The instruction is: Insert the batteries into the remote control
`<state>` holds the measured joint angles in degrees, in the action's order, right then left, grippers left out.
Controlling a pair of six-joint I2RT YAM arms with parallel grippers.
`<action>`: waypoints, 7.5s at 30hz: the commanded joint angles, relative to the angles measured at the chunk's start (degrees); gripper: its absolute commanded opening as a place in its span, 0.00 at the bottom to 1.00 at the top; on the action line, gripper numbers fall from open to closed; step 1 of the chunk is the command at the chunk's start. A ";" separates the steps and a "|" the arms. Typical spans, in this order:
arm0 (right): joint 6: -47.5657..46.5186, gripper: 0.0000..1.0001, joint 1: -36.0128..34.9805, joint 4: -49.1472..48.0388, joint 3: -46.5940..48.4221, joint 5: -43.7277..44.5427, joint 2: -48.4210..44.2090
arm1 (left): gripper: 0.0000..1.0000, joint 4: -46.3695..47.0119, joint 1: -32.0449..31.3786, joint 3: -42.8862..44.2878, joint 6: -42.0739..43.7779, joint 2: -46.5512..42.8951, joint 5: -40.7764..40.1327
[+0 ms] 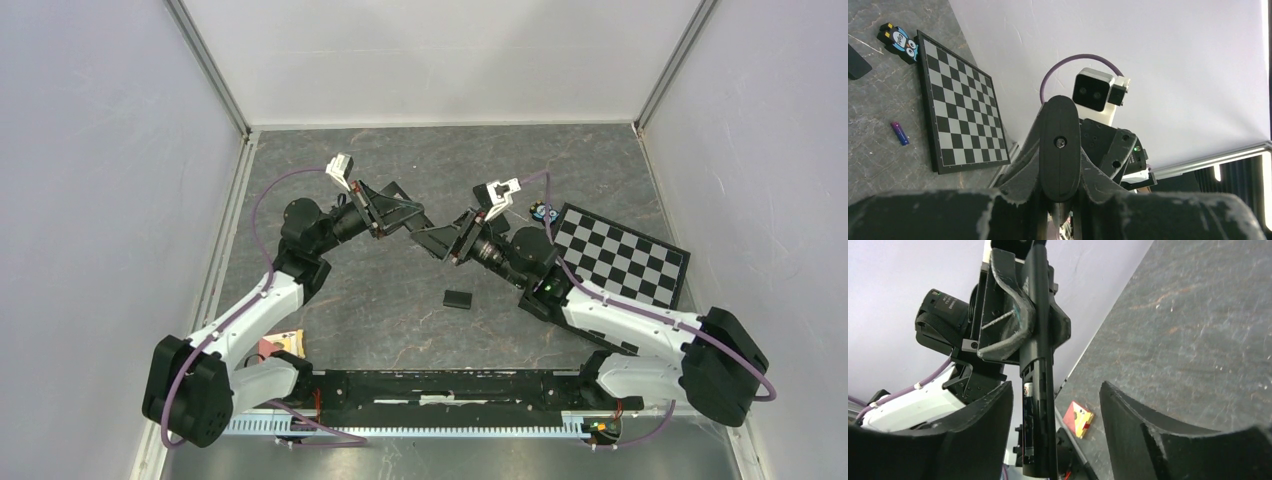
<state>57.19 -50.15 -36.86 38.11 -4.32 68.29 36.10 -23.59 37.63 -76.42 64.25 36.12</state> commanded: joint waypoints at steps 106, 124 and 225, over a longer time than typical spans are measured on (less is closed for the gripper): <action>-44.38 0.06 4.14 48.15 16.12 -8.42 6.30 | 0.02 3.80 -1.98 -4.67 12.43 15.99 -0.26; -44.52 0.24 3.70 48.07 16.05 -10.03 7.11 | 0.02 4.48 -1.98 -4.49 11.62 16.38 0.09; 9.97 0.58 3.79 -3.72 -11.61 1.03 -10.97 | 0.02 33.34 -1.46 -9.59 -29.41 17.87 -1.56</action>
<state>66.43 -46.13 -36.93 24.51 -2.94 57.49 66.13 -24.86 27.55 -103.83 84.05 35.18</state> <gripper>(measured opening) 0.600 0.233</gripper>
